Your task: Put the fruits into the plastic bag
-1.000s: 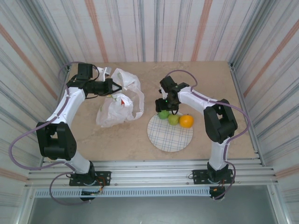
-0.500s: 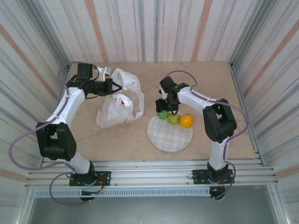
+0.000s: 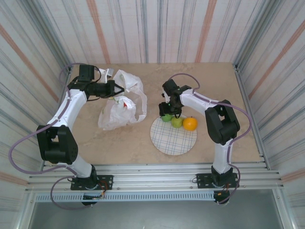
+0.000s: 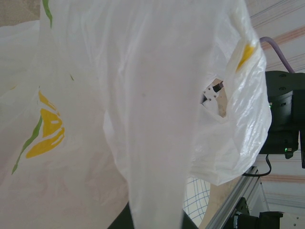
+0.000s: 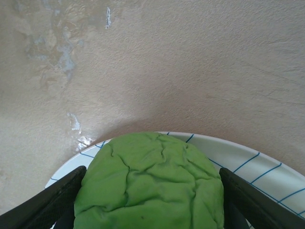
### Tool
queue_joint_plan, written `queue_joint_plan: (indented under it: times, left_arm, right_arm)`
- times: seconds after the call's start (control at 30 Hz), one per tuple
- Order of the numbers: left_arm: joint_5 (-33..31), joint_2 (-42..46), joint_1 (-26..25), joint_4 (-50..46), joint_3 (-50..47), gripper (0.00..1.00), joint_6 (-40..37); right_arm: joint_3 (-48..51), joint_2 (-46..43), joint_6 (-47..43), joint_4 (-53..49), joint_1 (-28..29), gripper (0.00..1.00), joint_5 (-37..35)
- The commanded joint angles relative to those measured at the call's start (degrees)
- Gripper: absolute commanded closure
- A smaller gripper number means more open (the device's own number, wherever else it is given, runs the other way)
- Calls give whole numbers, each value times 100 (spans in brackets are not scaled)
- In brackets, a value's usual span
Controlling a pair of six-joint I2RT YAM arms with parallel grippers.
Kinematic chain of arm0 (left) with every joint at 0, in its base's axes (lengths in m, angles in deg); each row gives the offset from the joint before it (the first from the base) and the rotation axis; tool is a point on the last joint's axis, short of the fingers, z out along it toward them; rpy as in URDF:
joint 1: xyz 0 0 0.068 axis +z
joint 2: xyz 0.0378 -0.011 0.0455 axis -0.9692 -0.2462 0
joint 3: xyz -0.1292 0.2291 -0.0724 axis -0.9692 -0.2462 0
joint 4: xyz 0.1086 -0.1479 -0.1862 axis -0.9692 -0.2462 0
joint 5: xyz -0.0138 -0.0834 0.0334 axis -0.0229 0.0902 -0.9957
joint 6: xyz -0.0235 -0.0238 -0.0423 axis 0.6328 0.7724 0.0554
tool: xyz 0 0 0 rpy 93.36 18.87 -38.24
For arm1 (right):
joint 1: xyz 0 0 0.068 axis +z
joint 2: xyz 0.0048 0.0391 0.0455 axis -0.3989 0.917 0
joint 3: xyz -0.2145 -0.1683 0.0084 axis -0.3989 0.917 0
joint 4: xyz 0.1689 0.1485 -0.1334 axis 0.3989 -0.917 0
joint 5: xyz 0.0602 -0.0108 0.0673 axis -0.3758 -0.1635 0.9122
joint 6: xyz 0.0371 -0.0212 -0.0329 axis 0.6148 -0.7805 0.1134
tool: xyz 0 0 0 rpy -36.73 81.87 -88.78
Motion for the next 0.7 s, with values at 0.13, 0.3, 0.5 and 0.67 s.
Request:
queue_joint_plan:
  times: [0.13,0.3,0.5,0.67]
  left_arm:
    - [-8,193,38,-120,18,100,-135]
    - [-23,190,34,-120,18,100,-135]
    - [9,195,38,-114,25,100,-117]
    - [28,204,38,-108,18,100,-117]
  right_arm:
    - [-7,-51,-76,10,76,35,237]
    - [-44,-139,-58,169,205,38,435]
    - [-126,-244,-14,251,323,39,586]
    - [-144,-327,20,267,362,40,613]
